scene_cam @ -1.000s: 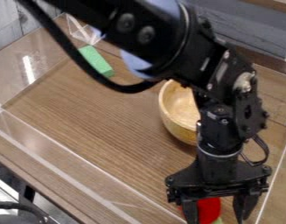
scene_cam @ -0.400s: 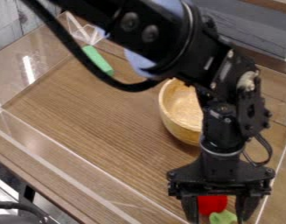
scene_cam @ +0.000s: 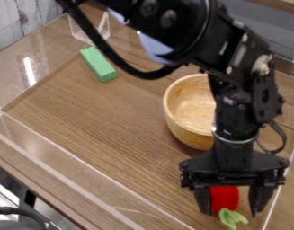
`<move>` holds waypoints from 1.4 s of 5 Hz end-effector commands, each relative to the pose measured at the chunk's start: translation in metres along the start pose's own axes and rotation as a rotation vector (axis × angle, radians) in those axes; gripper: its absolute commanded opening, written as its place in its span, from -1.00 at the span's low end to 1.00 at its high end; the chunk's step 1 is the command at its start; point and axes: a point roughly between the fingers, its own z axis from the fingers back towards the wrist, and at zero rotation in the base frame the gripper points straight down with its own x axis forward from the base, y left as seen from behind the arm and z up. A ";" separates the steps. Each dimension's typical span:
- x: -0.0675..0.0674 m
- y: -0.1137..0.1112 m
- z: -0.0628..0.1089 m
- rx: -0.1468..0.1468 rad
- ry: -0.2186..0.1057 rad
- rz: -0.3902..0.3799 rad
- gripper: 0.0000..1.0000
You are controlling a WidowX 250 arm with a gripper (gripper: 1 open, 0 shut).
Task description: Move the red object to the left side of the table
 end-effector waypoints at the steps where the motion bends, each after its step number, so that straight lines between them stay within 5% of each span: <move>1: 0.006 -0.005 -0.002 -0.025 -0.014 -0.014 1.00; 5: -0.001 -0.010 -0.006 -0.010 -0.009 -0.108 1.00; 6: 0.001 -0.011 -0.012 -0.008 -0.006 -0.124 -1.00; 7: 0.000 -0.013 -0.007 -0.016 -0.006 -0.143 -1.00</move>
